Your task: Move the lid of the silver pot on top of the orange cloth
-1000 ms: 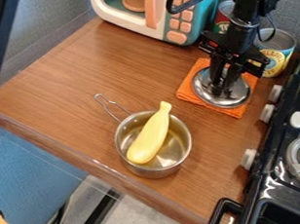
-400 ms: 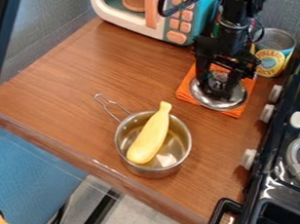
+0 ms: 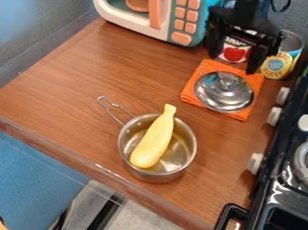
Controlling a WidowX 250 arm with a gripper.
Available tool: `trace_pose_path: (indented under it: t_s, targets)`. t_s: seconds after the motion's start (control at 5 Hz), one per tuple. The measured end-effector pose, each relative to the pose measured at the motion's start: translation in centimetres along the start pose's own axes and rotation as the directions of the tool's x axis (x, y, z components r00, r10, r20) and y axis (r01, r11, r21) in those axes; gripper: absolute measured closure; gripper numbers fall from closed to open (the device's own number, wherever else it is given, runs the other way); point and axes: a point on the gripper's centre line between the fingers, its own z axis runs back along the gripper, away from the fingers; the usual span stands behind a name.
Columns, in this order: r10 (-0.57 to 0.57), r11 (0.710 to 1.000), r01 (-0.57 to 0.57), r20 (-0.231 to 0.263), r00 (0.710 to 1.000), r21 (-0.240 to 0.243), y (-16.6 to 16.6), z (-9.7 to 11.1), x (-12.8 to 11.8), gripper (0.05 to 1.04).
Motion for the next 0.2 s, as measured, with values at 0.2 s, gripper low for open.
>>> trace_pose_path:
  t_s: [0.2]
  targets:
    - [0.014,1.000,-0.014,-0.001,1.000,0.022,0.29,1.27,-1.15,0.085]
